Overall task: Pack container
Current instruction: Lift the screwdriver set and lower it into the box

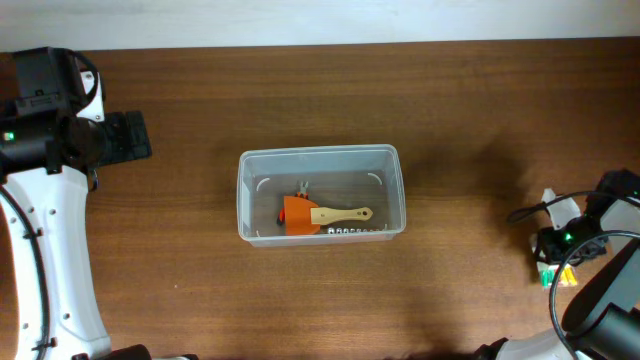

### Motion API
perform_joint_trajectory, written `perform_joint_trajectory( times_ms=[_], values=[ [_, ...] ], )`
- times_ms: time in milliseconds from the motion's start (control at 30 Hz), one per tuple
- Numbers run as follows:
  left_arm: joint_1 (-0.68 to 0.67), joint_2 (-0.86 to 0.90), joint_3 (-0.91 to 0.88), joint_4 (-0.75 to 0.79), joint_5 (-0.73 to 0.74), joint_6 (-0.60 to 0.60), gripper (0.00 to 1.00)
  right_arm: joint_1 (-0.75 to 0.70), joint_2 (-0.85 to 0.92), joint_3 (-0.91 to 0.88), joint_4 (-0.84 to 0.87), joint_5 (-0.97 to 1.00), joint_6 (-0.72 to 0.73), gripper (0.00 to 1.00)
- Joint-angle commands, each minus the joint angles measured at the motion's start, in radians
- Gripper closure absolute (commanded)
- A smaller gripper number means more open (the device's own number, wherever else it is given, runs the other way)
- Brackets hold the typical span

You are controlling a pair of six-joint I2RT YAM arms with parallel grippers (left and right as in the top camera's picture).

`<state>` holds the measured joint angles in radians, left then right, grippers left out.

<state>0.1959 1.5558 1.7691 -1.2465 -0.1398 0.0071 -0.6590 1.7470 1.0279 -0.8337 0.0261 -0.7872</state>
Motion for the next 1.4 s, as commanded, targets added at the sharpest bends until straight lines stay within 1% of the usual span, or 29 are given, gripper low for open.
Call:
perform_joint_trajectory(
  times_ms=[0,133,267,333,367,400,533,567,700,800,833,900,1067,1200,1367],
  values=[
    [-0.002,-0.013,-0.003,-0.003,-0.015,0.023,0.01,0.045,0.004,0.059,-0.003,-0.026,0.010,0.80],
    [-0.002,-0.013,-0.003,-0.003,-0.015,0.023,0.01,0.106,0.004,0.100,-0.004,-0.031,0.024,0.84],
    [-0.002,-0.013,-0.003,-0.003,-0.015,0.023,0.01,0.195,0.004,0.170,-0.006,-0.042,0.119,0.87],
    [-0.002,-0.013,-0.003,-0.003,-0.015,0.023,0.01,0.259,0.004,0.241,-0.030,-0.045,0.202,0.92],
    [-0.002,-0.013,-0.003,-0.003,-0.014,0.023,0.01,0.315,0.004,0.315,-0.061,-0.075,0.267,0.96],
    [-0.002,-0.013,-0.003,-0.003,-0.014,0.023,0.01,0.339,0.004,0.351,-0.079,-0.094,0.282,0.96],
    [-0.002,-0.013,-0.003,-0.004,-0.014,0.023,0.01,0.460,0.004,0.532,-0.203,-0.154,0.299,0.96],
    [-0.002,-0.013,-0.003,-0.004,-0.010,0.023,0.01,0.531,0.004,0.624,-0.272,-0.154,0.299,0.96],
    [-0.002,-0.013,-0.003,-0.004,-0.011,0.023,0.01,0.690,0.004,0.795,-0.368,-0.154,0.299,0.96],
    [-0.002,-0.013,-0.003,-0.005,-0.010,0.023,0.01,0.807,0.004,0.876,-0.429,-0.154,0.262,0.96],
    [-0.002,-0.013,-0.003,-0.005,-0.010,0.023,0.01,0.877,0.004,0.895,-0.453,-0.154,0.221,0.96],
    [-0.002,-0.013,-0.003,-0.005,0.004,0.023,0.01,0.983,0.006,0.895,-0.485,-0.154,0.156,0.96],
    [-0.002,-0.013,-0.003,-0.005,0.024,0.023,0.01,1.162,0.049,0.885,-0.509,-0.154,0.022,0.96],
    [-0.002,-0.013,-0.003,-0.005,0.024,0.023,0.01,1.245,0.124,0.885,-0.486,-0.154,-0.061,0.96],
    [-0.002,-0.013,-0.003,-0.014,0.024,0.023,0.01,1.277,0.251,0.885,-0.435,-0.154,-0.066,0.96]
  ],
)
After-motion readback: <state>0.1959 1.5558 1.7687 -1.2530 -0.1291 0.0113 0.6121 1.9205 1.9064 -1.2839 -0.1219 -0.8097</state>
